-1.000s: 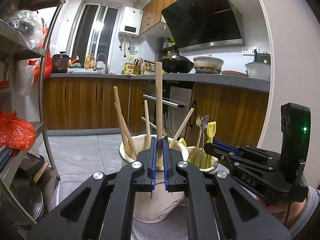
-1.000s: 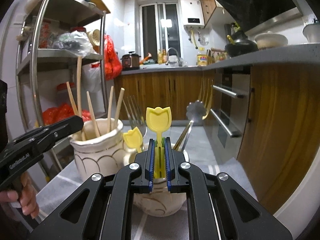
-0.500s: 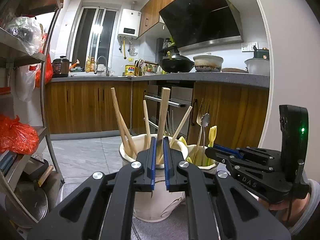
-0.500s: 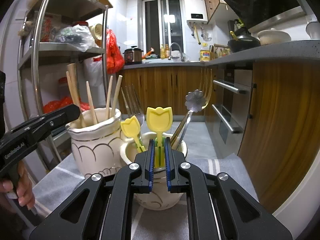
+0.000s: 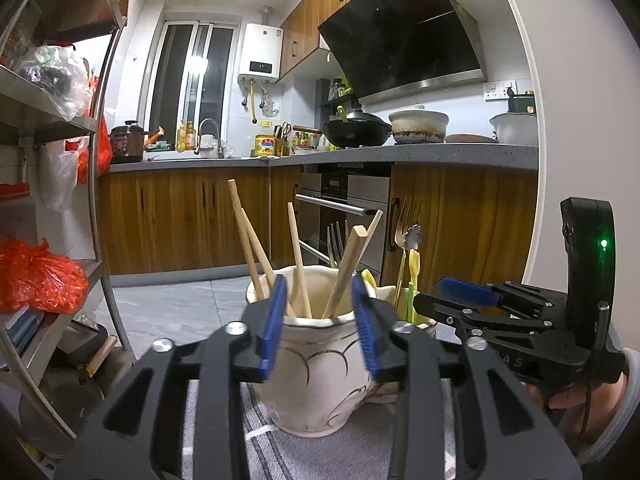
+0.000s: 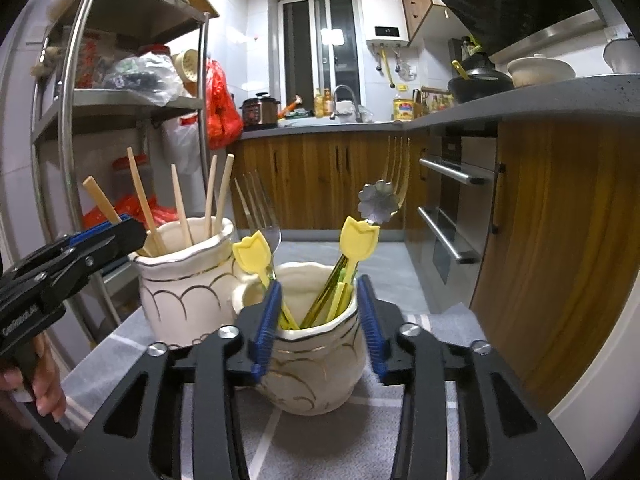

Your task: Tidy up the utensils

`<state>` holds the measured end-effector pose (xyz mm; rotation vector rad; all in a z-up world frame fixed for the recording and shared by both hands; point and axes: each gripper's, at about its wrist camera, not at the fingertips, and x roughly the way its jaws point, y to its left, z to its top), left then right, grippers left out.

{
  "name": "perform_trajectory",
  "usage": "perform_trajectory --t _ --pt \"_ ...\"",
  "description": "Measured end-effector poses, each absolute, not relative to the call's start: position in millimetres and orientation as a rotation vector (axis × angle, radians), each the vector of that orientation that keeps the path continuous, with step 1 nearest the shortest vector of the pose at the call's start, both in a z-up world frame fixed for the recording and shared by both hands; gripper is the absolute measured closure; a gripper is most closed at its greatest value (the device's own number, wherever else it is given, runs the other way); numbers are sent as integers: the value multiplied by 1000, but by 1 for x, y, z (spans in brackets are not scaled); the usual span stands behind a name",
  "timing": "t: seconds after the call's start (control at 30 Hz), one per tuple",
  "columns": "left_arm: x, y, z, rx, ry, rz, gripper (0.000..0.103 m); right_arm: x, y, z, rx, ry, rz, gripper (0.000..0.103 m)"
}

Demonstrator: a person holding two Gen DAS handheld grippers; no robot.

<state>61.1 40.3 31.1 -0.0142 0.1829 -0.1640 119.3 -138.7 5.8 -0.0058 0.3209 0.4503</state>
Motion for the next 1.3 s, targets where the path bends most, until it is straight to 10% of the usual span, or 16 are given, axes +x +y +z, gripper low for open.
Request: perform_trajectory --t 0.33,0.53,1.3 --pt "34 52 28 -44 175 -125 23 95 -151 13 -8 287 408 9" --pt "23 58 24 -47 205 -109 7 81 -155 15 -58 258 390 5" --pt "25 52 11 16 290 -26 6 74 -171 3 -43 277 380 5"
